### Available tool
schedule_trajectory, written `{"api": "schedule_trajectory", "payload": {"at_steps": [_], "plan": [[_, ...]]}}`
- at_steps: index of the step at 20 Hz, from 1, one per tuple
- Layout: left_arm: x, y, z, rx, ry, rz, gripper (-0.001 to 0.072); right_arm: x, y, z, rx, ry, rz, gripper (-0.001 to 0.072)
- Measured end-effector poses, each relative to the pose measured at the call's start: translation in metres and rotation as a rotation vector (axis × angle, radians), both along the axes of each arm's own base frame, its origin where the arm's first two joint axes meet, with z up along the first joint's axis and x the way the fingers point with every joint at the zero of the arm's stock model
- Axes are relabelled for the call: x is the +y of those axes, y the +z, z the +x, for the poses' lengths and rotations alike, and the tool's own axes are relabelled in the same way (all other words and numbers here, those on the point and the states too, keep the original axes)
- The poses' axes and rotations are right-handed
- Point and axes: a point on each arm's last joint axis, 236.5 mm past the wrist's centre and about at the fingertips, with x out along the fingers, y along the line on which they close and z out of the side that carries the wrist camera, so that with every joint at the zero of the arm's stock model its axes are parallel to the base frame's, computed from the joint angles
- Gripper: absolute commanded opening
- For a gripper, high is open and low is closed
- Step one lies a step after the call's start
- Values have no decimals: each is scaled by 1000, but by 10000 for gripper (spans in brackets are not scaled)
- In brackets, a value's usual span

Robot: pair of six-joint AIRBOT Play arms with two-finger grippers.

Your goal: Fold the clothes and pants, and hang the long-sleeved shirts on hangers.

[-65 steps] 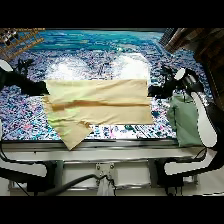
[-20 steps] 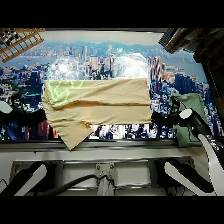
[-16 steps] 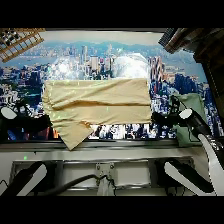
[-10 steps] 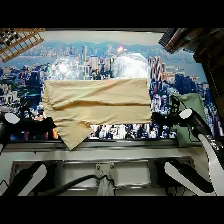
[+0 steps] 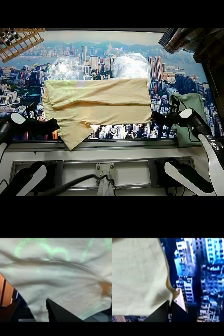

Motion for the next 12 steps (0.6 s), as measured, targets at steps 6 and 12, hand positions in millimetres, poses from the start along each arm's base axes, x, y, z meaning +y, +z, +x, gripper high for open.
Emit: {"api": "schedule_trajectory", "payload": {"at_steps": [6,12], "plan": [[1,-2,-5,17,-20,13,344,1,0,0,0,-2,3,29],[-9,1,5,-20,-10,-12,328,0,0,2,-7,-5,0,29]]}}
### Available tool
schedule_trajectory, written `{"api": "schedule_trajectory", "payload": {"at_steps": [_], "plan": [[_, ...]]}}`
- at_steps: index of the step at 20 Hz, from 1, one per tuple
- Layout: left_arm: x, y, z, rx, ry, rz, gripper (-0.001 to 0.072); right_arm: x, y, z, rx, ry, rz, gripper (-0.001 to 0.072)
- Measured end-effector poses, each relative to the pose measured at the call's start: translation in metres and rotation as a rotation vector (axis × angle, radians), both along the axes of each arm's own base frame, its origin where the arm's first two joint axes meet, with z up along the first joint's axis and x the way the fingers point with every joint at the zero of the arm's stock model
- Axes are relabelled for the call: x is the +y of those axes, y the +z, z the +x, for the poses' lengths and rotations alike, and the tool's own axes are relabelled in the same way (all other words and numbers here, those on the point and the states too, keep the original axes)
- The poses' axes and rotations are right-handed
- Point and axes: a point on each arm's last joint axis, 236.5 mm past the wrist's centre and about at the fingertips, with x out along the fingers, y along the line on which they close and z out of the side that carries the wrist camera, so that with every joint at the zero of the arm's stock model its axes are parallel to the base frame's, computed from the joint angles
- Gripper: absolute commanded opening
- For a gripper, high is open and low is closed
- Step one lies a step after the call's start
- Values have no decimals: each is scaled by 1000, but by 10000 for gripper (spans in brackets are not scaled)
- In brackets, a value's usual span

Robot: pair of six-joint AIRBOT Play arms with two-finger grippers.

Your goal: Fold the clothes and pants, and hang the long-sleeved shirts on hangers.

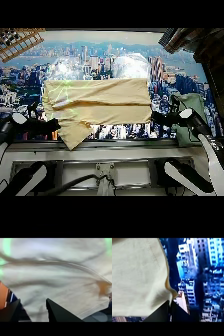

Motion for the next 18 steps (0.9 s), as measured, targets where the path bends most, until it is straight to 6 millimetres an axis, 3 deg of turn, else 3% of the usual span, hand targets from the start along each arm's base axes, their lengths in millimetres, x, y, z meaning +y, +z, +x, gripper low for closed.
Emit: {"api": "schedule_trajectory", "payload": {"at_steps": [2,3,4,12,18], "plan": [[-7,1,2,-12,-21,-2,321,0,0,0,-1,-1,0,29],[-9,0,2,-14,-31,-1,255,0,0,0,-1,-1,0,28],[-10,0,2,-17,-39,1,251,0,0,0,-1,-1,0,28],[13,6,-5,-22,-44,69,291,-1,-1,-2,6,13,-9,25],[9,-3,-17,5,-24,45,290,-2,-1,-2,3,17,-14,25]]}}
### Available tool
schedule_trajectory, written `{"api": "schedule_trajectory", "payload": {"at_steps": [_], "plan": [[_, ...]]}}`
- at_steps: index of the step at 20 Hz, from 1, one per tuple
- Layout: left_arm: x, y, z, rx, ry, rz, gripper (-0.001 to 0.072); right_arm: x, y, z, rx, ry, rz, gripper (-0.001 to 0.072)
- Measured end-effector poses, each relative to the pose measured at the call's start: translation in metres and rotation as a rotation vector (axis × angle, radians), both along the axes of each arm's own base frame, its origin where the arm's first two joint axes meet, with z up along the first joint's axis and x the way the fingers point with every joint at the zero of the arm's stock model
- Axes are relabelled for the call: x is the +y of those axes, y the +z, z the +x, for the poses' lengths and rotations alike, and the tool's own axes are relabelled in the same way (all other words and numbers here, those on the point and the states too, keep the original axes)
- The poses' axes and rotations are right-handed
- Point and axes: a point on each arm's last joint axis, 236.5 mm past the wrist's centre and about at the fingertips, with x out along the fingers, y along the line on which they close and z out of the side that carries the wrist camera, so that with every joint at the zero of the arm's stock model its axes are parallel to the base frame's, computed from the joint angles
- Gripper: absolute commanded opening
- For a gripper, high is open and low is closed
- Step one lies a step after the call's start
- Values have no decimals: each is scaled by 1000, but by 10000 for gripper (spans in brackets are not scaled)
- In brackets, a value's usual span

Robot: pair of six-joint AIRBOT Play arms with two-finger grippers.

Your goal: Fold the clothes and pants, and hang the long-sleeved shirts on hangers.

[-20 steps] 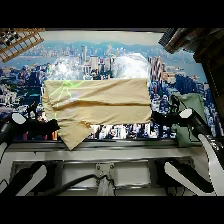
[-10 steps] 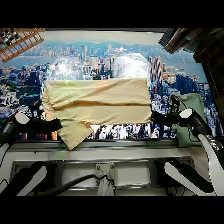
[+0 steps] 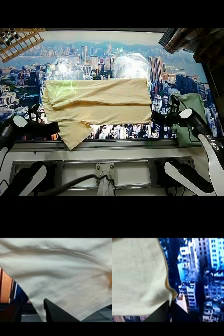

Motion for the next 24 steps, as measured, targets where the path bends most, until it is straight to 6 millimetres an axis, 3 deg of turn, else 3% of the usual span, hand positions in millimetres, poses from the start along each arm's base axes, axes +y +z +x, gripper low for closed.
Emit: {"api": "schedule_trajectory", "payload": {"at_steps": [8,11,17,24], "plan": [[-3,-6,16,-49,58,-21,284,0,0,0,0,0,0,25],[-13,-9,22,-53,72,-74,3,0,0,0,1,0,1,25],[-32,10,30,-121,24,-162,4,1,3,-4,4,15,-1,25],[-24,61,-4,-219,-106,-66,4,-9,35,-42,12,160,-102,25]]}}
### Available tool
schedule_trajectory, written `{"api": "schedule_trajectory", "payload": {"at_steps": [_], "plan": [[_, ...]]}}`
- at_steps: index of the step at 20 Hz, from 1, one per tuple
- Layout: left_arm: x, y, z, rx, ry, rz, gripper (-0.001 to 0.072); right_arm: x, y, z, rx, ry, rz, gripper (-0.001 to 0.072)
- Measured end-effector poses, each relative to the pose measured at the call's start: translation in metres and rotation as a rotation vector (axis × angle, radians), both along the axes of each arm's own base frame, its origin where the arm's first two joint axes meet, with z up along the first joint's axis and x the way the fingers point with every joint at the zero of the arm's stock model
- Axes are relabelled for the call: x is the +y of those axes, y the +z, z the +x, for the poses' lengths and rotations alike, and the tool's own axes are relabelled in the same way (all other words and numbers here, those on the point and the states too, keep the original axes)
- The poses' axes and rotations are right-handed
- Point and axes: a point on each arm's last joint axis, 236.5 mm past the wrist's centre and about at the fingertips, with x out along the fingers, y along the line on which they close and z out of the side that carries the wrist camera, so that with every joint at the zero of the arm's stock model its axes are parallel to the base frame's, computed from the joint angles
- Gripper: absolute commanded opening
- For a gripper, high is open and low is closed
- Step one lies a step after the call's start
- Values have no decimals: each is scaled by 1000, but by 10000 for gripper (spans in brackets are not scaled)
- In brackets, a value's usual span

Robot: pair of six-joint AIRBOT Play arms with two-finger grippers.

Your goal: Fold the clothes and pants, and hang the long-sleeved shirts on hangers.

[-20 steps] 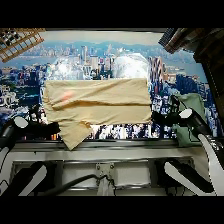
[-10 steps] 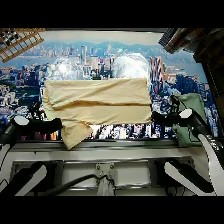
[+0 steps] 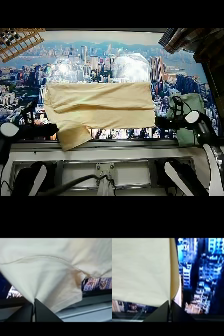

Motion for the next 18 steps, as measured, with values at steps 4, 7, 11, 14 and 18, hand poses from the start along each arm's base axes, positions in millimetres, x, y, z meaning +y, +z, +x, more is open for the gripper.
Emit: {"api": "schedule_trajectory", "payload": {"at_steps": [4,7,11,14,18], "plan": [[8,18,-6,-71,5,58,3,-4,18,-11,-18,38,-38,27],[13,23,10,-117,29,65,2,-8,37,9,-76,35,-48,27],[8,36,61,-212,34,9,1,-15,64,59,-140,23,-48,27],[11,44,113,-259,27,-16,1,-13,72,99,-151,22,-4,27],[19,36,179,-255,18,-40,2,-10,66,151,-152,-1,65,28]]}}
